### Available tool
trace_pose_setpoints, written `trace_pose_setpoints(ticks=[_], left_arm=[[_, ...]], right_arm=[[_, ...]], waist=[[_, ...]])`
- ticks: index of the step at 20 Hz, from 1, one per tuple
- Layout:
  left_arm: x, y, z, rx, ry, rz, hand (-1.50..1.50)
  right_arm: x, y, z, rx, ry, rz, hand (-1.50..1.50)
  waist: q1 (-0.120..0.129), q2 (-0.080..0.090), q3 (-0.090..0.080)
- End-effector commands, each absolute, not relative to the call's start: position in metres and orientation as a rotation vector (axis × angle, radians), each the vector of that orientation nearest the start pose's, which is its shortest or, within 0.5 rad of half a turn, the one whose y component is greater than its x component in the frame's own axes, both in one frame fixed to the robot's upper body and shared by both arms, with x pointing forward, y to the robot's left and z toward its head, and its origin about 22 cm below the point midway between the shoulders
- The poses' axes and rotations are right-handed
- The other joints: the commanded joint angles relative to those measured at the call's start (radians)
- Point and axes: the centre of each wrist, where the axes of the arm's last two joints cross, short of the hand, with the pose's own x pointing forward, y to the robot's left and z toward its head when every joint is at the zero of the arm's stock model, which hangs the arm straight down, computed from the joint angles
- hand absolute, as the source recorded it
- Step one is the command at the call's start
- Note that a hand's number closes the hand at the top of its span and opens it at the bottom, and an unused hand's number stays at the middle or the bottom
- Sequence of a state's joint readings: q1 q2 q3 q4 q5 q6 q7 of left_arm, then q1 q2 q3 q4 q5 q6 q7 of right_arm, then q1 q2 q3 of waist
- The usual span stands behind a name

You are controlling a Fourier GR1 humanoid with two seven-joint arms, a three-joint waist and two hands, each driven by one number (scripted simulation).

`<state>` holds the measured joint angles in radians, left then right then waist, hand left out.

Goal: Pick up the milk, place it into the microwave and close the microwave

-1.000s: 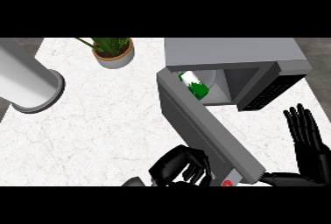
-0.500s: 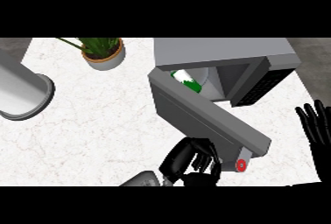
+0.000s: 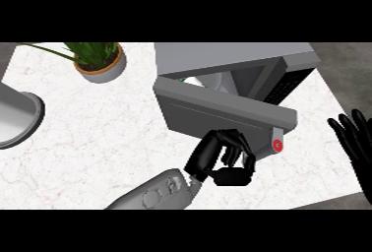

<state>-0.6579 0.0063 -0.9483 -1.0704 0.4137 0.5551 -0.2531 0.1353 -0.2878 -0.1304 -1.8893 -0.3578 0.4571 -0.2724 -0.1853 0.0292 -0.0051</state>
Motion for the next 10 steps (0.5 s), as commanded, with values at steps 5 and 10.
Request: trace_pose_setpoints(ticks=[5, 10], left_arm=[[0.302, -0.005, 0.028, -0.228, -1.743, -0.412, 1.5], [0.327, -0.004, 0.05, -0.203, -1.758, -0.285, 1.5]], right_arm=[[0.206, -0.309, 0.095, 0.464, -2.057, 0.333, -1.5], [0.205, -0.31, 0.104, 0.507, -2.059, 0.316, -1.5]], waist=[[-0.056, 0.021, 0.001], [-0.09, 0.029, -0.002]])
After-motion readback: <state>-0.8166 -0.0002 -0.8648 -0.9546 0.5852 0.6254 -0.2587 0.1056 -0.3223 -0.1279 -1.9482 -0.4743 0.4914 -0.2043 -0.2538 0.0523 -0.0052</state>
